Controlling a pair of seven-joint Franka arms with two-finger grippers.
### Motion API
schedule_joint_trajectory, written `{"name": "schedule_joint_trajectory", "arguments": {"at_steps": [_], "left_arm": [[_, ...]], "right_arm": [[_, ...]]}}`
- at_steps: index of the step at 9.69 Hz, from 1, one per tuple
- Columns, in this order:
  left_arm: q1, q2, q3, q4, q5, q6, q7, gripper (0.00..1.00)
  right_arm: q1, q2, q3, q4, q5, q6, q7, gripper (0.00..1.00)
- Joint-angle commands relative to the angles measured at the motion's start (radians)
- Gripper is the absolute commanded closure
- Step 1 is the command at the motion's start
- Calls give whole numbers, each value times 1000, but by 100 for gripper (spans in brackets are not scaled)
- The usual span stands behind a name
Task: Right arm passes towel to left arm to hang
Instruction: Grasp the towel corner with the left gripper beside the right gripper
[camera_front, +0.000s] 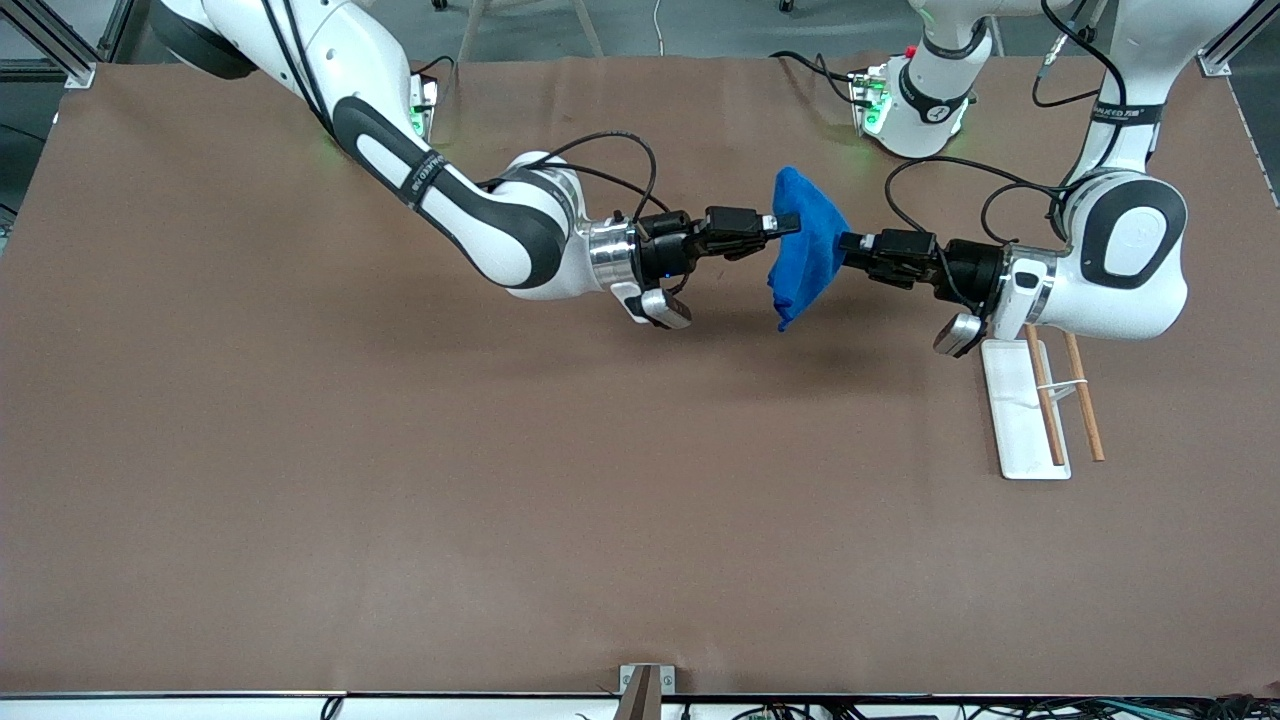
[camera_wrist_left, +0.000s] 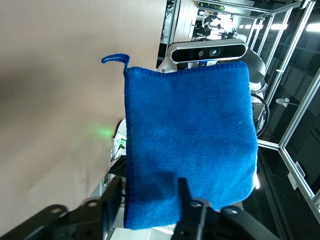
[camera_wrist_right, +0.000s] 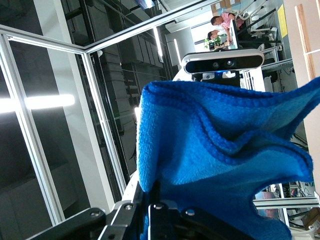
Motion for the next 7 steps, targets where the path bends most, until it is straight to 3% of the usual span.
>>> {"name": "schedule_joint_trajectory", "arguments": {"at_steps": [1,2,6,7], "left_arm": [[-2,21,4,-5,-12,4,32,94],[1,20,6,2,-14,4,32,100],[5,20,35,56,0,4,7,100],[6,21,36,68,2,4,-12,100]], "right_arm": [[7,16,11,20,23,12,0,98],[7,16,11,20,23,12,0,98],[1,11,11,31,27,13,99,93],[-5,2,4,46,5,16,203,64]]}}
